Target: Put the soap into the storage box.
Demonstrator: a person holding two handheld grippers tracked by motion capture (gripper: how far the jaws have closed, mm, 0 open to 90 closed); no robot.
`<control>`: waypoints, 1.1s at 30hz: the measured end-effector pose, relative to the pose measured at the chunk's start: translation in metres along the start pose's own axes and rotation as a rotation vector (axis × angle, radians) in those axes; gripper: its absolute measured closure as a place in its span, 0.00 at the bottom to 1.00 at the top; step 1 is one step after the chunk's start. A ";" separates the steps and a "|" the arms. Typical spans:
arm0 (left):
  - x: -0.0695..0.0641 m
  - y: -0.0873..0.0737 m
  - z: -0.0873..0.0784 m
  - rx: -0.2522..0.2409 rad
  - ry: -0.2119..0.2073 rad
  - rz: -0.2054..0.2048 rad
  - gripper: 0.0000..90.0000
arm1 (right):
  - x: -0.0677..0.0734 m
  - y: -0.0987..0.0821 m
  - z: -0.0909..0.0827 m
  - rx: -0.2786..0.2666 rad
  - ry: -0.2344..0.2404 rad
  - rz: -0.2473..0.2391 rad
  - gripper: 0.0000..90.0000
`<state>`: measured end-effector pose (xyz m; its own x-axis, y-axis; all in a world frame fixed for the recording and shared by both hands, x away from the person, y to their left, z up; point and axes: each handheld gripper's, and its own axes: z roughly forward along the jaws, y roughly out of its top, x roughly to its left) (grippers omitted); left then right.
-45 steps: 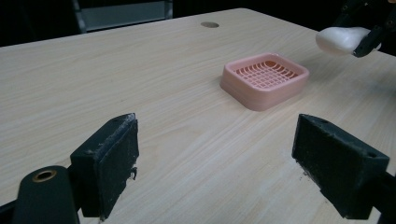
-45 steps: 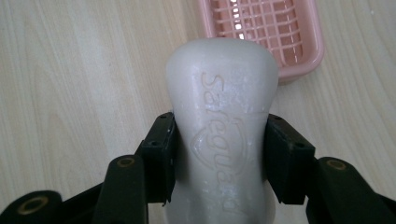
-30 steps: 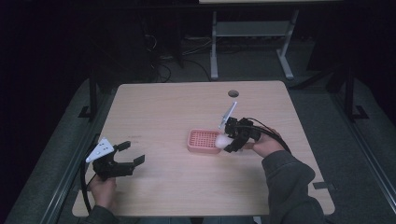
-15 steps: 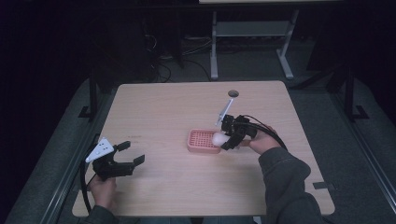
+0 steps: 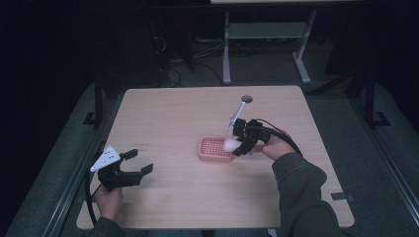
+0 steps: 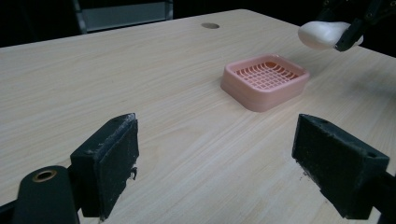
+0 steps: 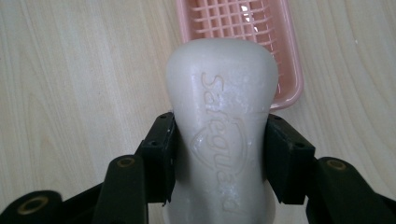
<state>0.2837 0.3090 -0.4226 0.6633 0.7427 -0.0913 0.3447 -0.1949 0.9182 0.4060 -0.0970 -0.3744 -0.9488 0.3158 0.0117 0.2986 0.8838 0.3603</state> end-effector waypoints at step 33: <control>0.000 0.000 0.000 -0.003 -0.002 0.000 0.16 | -0.011 0.032 0.003 0.015 0.000 -0.029 0.54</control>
<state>0.2840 0.3090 -0.4226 0.6646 0.7415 -0.0917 0.3427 -0.1935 0.9193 0.4265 -0.0709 -0.3662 -0.9570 0.2902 0.0014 0.2726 0.8976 0.3464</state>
